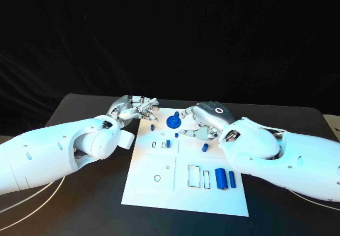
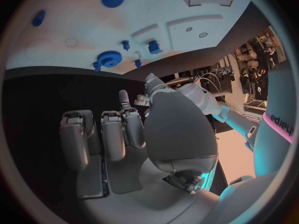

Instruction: Assemble the parts on the task board

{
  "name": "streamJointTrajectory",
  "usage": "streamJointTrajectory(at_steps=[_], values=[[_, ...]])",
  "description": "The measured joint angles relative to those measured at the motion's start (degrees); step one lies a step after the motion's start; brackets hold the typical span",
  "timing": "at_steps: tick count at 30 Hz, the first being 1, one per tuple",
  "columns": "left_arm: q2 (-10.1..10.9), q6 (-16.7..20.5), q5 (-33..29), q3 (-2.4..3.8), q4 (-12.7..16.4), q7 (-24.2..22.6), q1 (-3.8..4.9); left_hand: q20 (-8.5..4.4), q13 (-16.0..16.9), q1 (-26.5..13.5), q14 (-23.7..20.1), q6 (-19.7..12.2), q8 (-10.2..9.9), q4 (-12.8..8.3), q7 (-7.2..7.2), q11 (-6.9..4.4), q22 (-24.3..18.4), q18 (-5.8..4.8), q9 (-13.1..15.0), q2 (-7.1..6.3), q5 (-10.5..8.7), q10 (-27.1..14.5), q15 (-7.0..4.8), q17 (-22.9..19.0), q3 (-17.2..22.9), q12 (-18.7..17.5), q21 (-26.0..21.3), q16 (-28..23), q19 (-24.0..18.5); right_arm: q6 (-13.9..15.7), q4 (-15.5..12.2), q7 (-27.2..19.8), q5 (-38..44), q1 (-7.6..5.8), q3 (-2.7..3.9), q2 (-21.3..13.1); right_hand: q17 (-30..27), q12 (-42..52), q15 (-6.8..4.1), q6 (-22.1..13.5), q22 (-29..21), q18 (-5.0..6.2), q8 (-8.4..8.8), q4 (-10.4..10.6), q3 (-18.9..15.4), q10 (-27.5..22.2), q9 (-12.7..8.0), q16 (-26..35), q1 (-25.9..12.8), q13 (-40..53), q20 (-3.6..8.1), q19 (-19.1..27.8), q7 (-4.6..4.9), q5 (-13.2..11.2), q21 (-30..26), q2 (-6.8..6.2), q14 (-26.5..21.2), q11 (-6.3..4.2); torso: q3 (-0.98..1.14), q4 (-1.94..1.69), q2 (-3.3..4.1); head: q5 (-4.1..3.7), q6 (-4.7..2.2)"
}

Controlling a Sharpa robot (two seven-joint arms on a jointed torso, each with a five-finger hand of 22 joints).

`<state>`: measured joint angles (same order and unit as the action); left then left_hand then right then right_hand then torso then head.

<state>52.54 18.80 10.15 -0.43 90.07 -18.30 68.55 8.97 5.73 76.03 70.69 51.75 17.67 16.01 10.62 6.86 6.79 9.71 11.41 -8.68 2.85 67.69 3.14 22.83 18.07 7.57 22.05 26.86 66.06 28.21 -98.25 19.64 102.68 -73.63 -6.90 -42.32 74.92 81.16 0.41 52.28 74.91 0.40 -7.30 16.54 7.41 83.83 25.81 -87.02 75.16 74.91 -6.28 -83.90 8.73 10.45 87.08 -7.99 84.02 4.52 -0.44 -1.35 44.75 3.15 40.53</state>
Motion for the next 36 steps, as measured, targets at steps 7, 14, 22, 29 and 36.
streamJointTrajectory(at_steps=[7, 14, 22, 29, 36], values=[[-1.05, -8.67, 13.81, 0.03, -2.28, 11.69, 3.62, -3.9, 9.53, -6.77, 7.11, 1.2, 2.62, 0.75, -2.27, -2.99, 7.46, 0.0, 3.53, 1.04, 0.0, 6.04, -3.38, 28.71, -3.77, 10.73, 12.8, 31.47, 5.39, 5.15, -1.44, -6.29, -12.88, -2.42, 0.5, -8.48, 0.0, -0.55, -0.43, 0.54, 0.0, 0.0, -0.67, -0.04, 0.5, -0.32, 0.14, 0.32, 0.13, 0.0, 0.0, 0.0, -0.13, 1.76, -0.9, 0.12, 0.01, -0.32, 0.17, 0.05, -1.31, 0.08, -0.02], [-4.42, -18.63, 28.83, 0.01, -4.67, 24.96, 6.86, -5.48, 26.46, -8.82, 13.21, -0.13, 7.99, 0.73, -3.59, -4.59, 32.8, -1.41, 9.22, 3.09, 0.16, 0.68, -4.71, 51.89, -5.69, 29.65, 37.35, 55.73, 9.09, 6.73, -0.7, -8.82, -24.49, -3.13, 0.61, -12.39, -0.01, -0.55, -0.43, 0.73, -0.01, 0.0, -0.67, -0.04, 0.5, -0.32, 0.26, 0.54, -0.27, -0.01, 0.16, -0.15, -0.32, 3.34, -1.32, -0.27, 0.01, -0.32, 0.52, 0.01, -2.89, 0.49, 0.79], [-9.45, -25.62, 41.26, -0.92, -8.03, 36.81, 8.22, -6.89, 39.86, -10.4, 13.36, -1.09, 13.88, 0.89, -4.95, -5.82, 52.43, -3.55, 14.79, 4.68, 0.16, -0.15, -5.5, 52.12, -8.21, 44.67, 51.43, 59.77, 15.01, 6.99, 0.24, -9.4, -30.36, -3.15, 0.54, -13.27, -0.01, -0.78, -0.43, 0.73, -0.01, 0.0, -0.89, -0.04, 0.5, -0.51, 0.26, 0.54, -0.44, -0.01, 0.15, -0.15, -0.32, 3.65, -1.32, -0.39, 0.01, -0.51, 0.81, -0.15, -4.05, 0.65, 1.57], [-13.82, -29.8, 47.57, -2.39, -11.46, 42.66, 8.67, -6.91, 43.56, -12.07, 13.36, -1.6, 16.85, 0.91, -5.46, -6.0, 55.1, -4.2, 18.0, 5.73, 0.16, 0.35, -5.91, 52.12, -9.47, 48.53, 53.07, 60.51, 15.44, 6.93, 0.56, -9.33, -32.12, -3.12, 0.47, -13.44, -0.01, -0.78, -0.43, 0.73, 0.03, 0.0, -0.89, -0.04, 0.5, -0.51, 0.31, 0.54, -0.67, -0.01, 0.14, -0.14, -0.32, 3.98, -1.56, -0.16, 0.0, -0.52, 0.94, -0.36, -4.57, 0.66, 2.19], [-17.07, -31.92, 49.84, -3.57, -14.47, 45.2, 8.7, -6.91, 44.66, -13.18, 13.24, -1.88, 18.71, 0.92, -5.74, -6.0, 56.17, -4.47, 20.51, 6.25, 0.16, 0.35, -6.02, 52.12, -10.77, 49.76, 53.73, 60.82, 15.44, 6.82, 0.85, -9.1, -32.82, -3.1, 0.4, -13.38, -0.02, -0.78, -0.43, 0.73, 0.03, 0.0, -0.89, -0.04, 0.5, -0.51, 0.31, 0.54, -0.89, -0.01, 0.14, -0.13, -0.32, 4.32, -1.77, -0.39, 0.0, -0.52, 0.95, -0.42, -4.63, 0.39, 2.4]])
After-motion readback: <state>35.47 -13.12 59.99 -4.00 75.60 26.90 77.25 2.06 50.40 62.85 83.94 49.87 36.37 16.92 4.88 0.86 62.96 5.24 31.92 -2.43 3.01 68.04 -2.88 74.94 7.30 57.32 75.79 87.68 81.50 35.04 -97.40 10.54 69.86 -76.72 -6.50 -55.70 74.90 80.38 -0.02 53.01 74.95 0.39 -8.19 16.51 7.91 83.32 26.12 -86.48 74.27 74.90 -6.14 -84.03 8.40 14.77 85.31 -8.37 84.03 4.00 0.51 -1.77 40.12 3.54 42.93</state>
